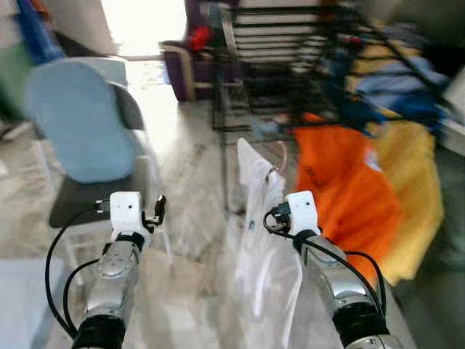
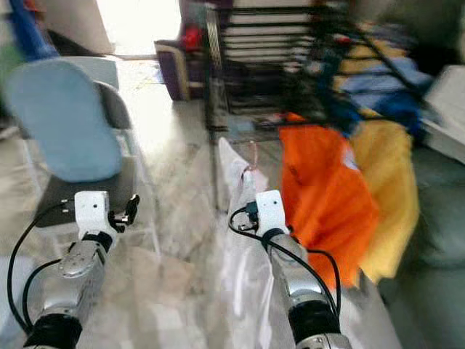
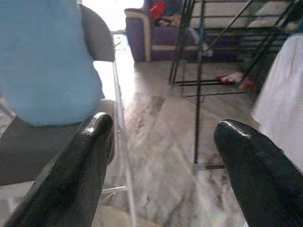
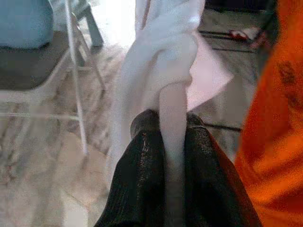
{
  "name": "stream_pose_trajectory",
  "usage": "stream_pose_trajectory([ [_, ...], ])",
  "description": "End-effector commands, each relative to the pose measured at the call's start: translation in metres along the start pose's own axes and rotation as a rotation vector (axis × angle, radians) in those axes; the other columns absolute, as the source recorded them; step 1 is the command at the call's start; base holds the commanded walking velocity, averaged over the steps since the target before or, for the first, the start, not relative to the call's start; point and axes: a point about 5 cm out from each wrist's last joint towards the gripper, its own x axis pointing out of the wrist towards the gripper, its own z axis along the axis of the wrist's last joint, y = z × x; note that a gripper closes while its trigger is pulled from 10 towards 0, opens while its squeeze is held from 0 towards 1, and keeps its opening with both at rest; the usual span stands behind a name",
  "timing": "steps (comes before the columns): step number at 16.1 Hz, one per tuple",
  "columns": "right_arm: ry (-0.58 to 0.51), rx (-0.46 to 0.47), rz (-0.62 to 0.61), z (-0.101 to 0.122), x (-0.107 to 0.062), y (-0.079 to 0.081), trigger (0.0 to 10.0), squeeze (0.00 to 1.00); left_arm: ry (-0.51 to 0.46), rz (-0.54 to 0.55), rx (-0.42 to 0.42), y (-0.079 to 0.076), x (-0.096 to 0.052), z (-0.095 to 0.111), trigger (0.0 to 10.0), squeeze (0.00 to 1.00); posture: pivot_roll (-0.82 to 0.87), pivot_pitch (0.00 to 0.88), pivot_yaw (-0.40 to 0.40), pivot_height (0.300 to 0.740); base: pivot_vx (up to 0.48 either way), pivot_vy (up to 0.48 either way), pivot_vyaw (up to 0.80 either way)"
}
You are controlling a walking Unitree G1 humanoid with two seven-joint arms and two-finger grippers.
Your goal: Hang hanger
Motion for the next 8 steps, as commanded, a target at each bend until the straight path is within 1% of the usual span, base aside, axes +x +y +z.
stream_pose_trajectory([
  [1,-0.048,0.006,-0.032,0.0118,-0.0001,-0.0094,10.0,0.0,0.007,-0.027,0.003,-0.0092,0.0029,0.0013,10.0,0.0,-0.1,0.0,0.024,0.74,0.48,0.0,0.0],
  [6,-0.052,0.006,-0.056,0.0141,0.0018,-0.0127,10.0,0.0,0.032,-0.037,-0.008,-0.0111,0.0025,-0.0025,10.0,0.0,-0.1,0.0,0.022,0.74,0.48,0.0,0.0],
  [8,-0.04,-0.002,-0.045,0.0152,0.0044,-0.0122,10.0,0.0,0.031,-0.035,-0.019,-0.0119,0.0029,-0.0025,10.0,0.0,-0.1,0.0,0.02,0.74,0.0,0.0,0.0],
])
